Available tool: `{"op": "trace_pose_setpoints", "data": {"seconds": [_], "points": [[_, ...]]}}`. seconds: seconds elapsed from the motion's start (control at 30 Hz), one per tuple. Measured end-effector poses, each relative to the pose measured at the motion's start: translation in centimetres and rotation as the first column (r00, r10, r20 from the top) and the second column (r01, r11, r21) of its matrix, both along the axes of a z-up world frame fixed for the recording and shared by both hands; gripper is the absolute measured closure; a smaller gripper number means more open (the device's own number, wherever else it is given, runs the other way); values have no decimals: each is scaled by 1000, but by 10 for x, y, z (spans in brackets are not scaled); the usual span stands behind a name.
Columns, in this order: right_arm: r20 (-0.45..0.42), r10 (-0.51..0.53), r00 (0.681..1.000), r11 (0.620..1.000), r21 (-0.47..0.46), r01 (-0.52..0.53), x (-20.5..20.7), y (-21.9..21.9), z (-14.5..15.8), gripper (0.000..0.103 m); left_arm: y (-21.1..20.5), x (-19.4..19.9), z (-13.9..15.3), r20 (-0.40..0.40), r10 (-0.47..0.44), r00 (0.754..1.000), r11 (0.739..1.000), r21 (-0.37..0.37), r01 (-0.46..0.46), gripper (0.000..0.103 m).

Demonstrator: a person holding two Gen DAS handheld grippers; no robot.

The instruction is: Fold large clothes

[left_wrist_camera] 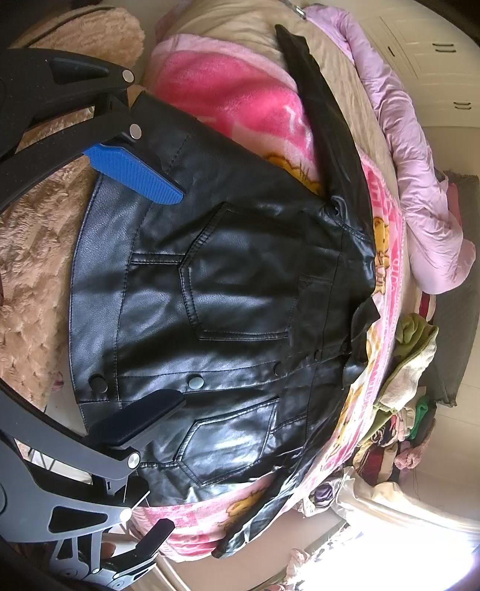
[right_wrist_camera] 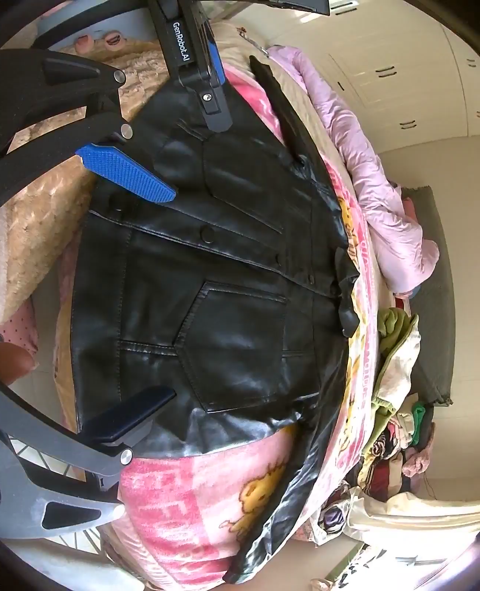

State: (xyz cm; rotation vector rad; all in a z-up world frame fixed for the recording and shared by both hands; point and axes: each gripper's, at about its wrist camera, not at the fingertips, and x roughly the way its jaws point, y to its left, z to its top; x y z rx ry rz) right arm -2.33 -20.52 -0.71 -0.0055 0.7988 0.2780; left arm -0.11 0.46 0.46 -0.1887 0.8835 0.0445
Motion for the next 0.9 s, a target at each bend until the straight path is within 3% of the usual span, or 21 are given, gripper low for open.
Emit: {"op": "trace_pose_setpoints", "data": {"seconds": [0.9], "points": [[-9,1,1000,1000,9,-1,0,-1,-3,4,0,-1,-1,5,-1,1000,1000,1,1,9]]}}
